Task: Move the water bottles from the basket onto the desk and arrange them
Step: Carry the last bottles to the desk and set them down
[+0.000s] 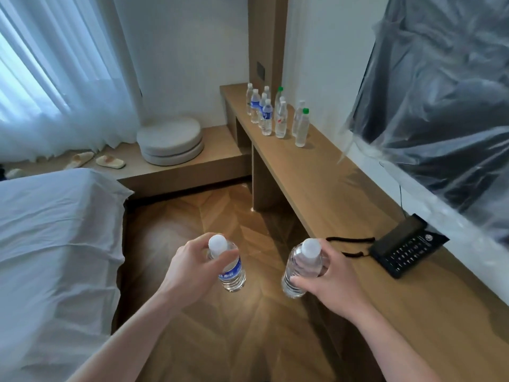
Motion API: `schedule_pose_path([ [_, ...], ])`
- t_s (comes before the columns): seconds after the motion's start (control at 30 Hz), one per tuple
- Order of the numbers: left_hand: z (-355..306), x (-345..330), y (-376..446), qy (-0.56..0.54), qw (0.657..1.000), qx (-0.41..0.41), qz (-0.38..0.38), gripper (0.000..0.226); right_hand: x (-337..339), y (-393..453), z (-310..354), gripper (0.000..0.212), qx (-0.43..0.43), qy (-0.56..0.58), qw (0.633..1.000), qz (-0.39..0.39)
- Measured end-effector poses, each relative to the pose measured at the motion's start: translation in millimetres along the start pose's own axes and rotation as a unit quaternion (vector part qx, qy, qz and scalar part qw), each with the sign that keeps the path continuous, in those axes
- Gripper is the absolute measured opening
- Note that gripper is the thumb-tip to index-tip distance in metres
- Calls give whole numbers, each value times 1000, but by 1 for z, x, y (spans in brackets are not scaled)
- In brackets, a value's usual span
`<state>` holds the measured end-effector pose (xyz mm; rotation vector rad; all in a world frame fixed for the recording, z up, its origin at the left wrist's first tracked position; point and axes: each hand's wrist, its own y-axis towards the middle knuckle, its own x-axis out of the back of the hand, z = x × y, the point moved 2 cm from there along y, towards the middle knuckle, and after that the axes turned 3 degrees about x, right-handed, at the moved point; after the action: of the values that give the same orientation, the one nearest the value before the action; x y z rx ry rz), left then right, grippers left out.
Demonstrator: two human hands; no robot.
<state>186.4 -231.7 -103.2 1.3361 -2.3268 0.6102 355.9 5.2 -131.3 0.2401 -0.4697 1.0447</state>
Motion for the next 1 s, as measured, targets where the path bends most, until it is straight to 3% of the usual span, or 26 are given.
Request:
schedule_pose_path([
  [0.4,-29,11,219,-13,999,-17,25,16,-10,201,0,58,0,-22,999,-42],
  [0.7,-48,33,403,46,991,-66,111,28,-32,345,10,54,-46,-12,993,-106],
  [1.0,-86,-2,546,49,975,-81,200,34,-20,453,-14,56,-111,6,983,-149],
])
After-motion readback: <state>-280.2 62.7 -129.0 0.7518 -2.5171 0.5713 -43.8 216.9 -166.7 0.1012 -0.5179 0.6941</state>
